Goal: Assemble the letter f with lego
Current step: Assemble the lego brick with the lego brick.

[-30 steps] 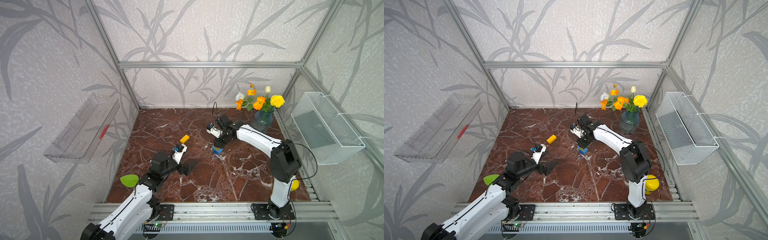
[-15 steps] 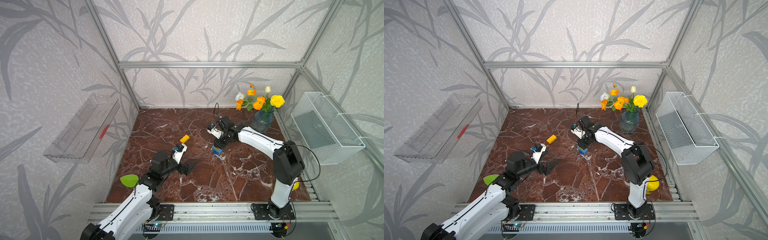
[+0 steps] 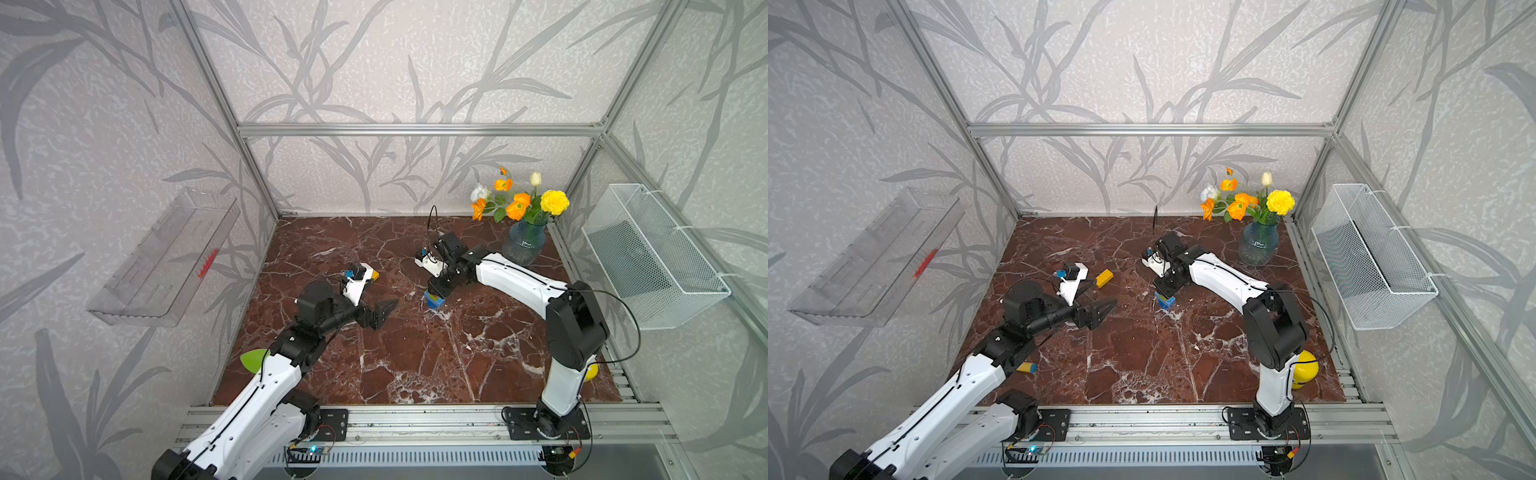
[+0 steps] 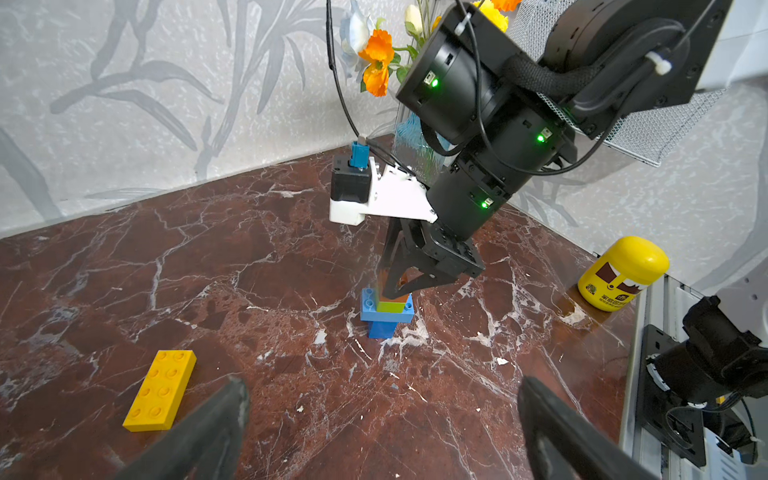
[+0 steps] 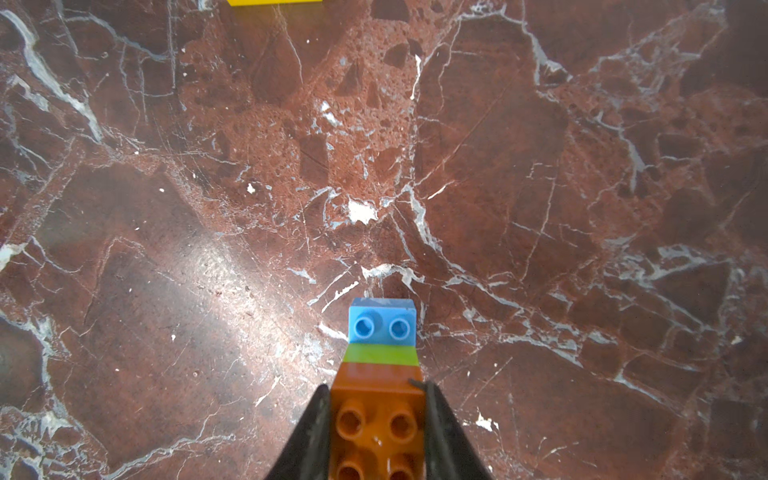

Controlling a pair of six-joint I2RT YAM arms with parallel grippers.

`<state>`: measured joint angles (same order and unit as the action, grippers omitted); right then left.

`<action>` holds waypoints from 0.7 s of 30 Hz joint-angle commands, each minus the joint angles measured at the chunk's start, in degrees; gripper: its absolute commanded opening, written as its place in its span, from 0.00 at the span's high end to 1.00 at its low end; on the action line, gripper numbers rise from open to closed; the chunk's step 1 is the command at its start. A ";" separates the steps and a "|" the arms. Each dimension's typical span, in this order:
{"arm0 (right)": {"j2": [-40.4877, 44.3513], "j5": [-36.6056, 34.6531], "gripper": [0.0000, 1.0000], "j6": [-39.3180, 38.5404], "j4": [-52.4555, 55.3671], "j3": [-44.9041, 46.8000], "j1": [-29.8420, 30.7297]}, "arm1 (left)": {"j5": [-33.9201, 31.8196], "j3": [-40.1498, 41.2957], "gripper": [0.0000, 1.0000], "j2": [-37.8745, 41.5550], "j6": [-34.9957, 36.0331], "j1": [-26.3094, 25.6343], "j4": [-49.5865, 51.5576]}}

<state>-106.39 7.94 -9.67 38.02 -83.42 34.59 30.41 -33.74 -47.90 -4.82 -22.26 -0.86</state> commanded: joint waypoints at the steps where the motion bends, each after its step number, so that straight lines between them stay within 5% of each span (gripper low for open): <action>1: -1.90 -1.35 0.71 0.59 5.40 0.72 0.29 | -1.40 -5.03 0.01 -1.10 -1.80 -0.24 5.80; 7: -1.77 -1.18 0.70 0.56 4.73 0.54 0.28 | -1.77 -12.93 0.01 -3.69 -1.65 -0.19 15.54; 14: -1.63 -1.26 0.68 0.61 3.99 0.42 0.23 | -1.05 -10.30 0.01 -0.87 -1.26 -0.24 15.10; 21: -0.43 -1.35 0.62 0.38 4.38 0.18 0.28 | -4.89 -15.81 0.01 -0.57 -2.00 -0.24 24.12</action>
<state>-106.41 7.64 -9.63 38.17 -83.57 34.59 27.51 -46.11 -48.93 -6.26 -22.31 18.50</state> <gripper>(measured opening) 0.376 0.994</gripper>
